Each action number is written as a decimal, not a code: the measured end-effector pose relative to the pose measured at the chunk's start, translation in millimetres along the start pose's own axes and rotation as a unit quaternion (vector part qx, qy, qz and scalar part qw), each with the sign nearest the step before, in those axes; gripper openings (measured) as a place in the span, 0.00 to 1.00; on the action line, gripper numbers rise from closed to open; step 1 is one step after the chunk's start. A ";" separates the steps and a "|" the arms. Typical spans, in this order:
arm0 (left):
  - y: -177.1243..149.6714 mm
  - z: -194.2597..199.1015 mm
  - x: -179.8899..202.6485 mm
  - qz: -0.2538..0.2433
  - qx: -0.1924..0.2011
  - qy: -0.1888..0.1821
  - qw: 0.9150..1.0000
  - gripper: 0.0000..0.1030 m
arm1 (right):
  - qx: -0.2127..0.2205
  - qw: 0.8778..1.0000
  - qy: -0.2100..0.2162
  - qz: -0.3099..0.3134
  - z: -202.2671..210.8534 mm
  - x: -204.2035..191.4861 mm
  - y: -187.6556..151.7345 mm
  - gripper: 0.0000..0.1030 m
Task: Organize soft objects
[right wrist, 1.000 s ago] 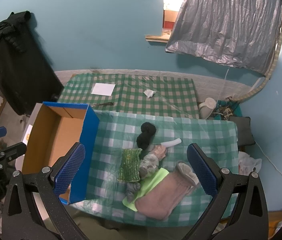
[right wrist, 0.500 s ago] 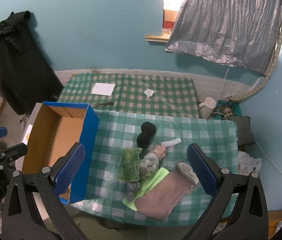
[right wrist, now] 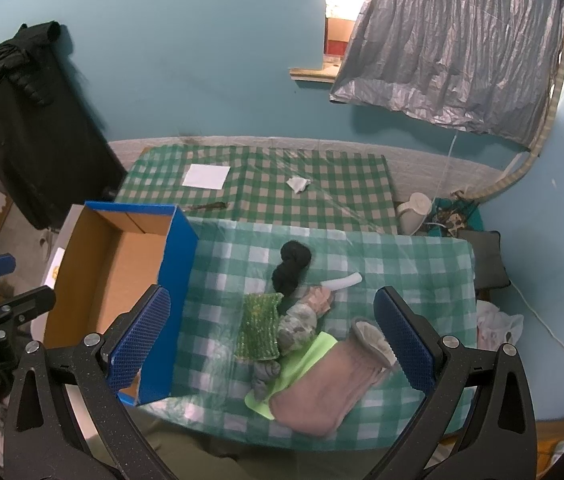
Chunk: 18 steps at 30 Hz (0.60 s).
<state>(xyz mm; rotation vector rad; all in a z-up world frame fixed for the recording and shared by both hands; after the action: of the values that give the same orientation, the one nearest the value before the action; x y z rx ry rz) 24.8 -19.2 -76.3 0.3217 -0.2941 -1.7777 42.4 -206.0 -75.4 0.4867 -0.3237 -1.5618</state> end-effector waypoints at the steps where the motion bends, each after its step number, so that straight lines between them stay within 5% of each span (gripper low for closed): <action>1: 0.0 0.5 1.0 0.000 0.000 -0.001 1.000 0.79 | -0.001 1.000 0.000 -0.001 -1.0 -0.1 -5.1 0.98; 18: 0.7 -0.3 5.9 -0.005 -0.001 -0.006 1.000 0.79 | -0.003 1.000 0.001 -0.002 -0.2 1.4 -10.0 0.98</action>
<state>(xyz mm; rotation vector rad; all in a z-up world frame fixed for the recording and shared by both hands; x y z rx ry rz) 24.2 -25.1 -76.7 0.3119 -0.2994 -1.7896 33.8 -206.8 -80.7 0.4849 -0.3172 -1.5660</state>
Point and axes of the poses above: each gripper's, at about its wrist camera, not at the fingertips, and z roughly against the way its jaws point, x to its right, y to its top, the point moved 8 cm from there along -z, roughly the way its jaws point, and after that the axes turned 6 degrees about -z, right-handed, at the moved point
